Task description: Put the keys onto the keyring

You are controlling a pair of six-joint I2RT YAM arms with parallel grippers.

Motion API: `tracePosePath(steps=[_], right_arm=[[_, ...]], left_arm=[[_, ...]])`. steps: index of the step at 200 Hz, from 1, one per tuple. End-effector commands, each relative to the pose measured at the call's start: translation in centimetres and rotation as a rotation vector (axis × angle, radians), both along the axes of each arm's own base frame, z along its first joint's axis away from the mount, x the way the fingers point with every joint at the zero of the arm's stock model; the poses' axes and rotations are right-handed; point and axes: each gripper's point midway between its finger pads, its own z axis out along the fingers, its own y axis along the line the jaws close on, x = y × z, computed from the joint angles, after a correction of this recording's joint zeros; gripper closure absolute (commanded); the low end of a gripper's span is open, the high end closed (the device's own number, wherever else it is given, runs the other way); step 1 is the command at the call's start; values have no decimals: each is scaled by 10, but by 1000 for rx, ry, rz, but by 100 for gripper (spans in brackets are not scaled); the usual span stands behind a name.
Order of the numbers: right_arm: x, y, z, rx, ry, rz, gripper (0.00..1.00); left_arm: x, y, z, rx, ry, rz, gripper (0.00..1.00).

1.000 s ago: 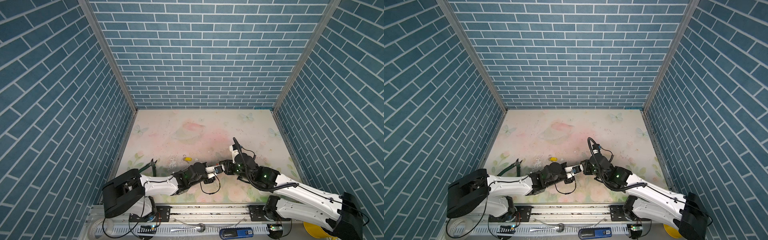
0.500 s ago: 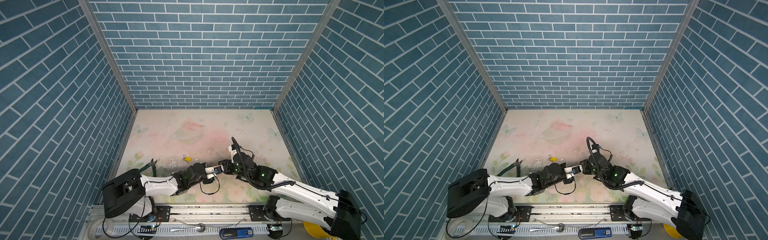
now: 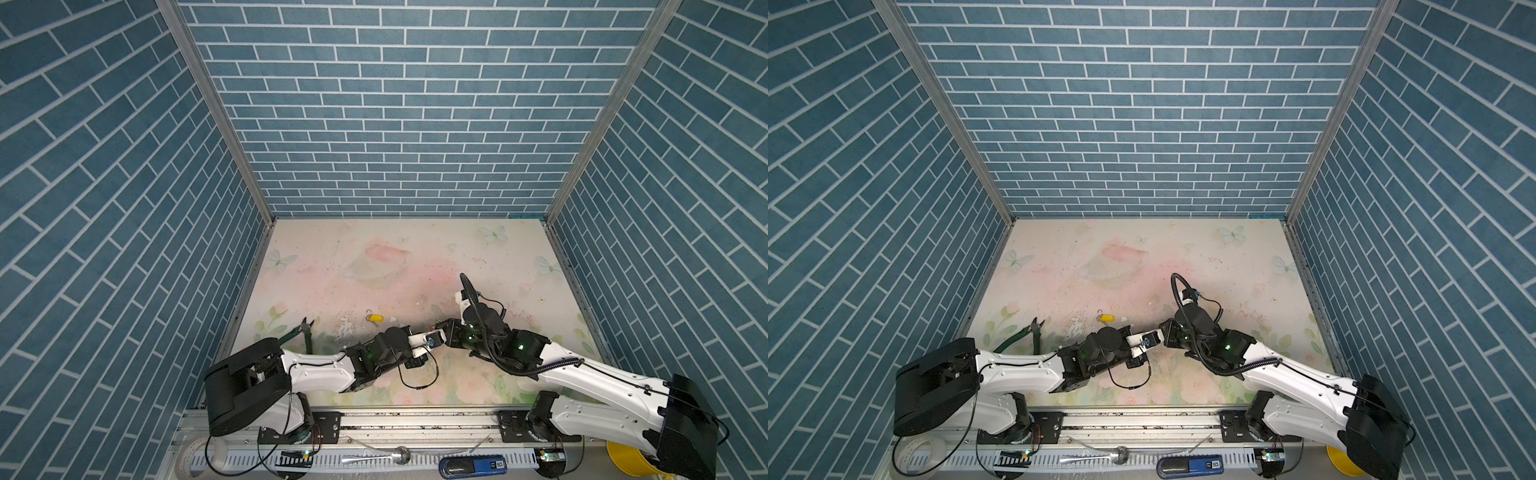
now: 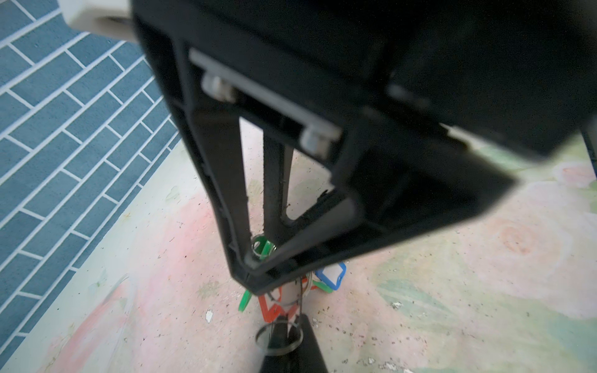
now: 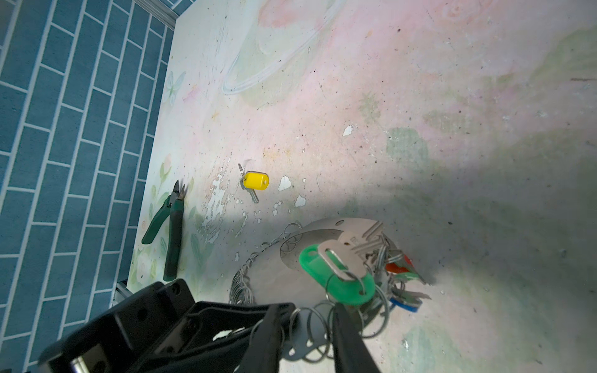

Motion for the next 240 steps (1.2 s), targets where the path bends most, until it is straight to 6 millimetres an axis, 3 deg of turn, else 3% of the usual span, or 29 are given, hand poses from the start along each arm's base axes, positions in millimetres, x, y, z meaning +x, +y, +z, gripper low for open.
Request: tracePosePath(steps=[1, 55, 98, 173, 240], right_arm=[[-11, 6, -16, -32, 59, 45, 71], [-13, 15, -14, -22, 67, 83, 70], [-12, 19, 0, 24, 30, 103, 75], [-12, 23, 5, 35, 18, 122, 84], [-13, 19, 20, 76, -31, 120, 86]], left_arm=[[5, -14, 43, -139, -72, 6, 100], [17, -11, 54, -192, -90, 81, 100], [14, -16, 51, -189, -75, 58, 100], [11, -19, 43, -158, -66, 38, 100], [8, -21, 33, -133, -48, 21, 100]])
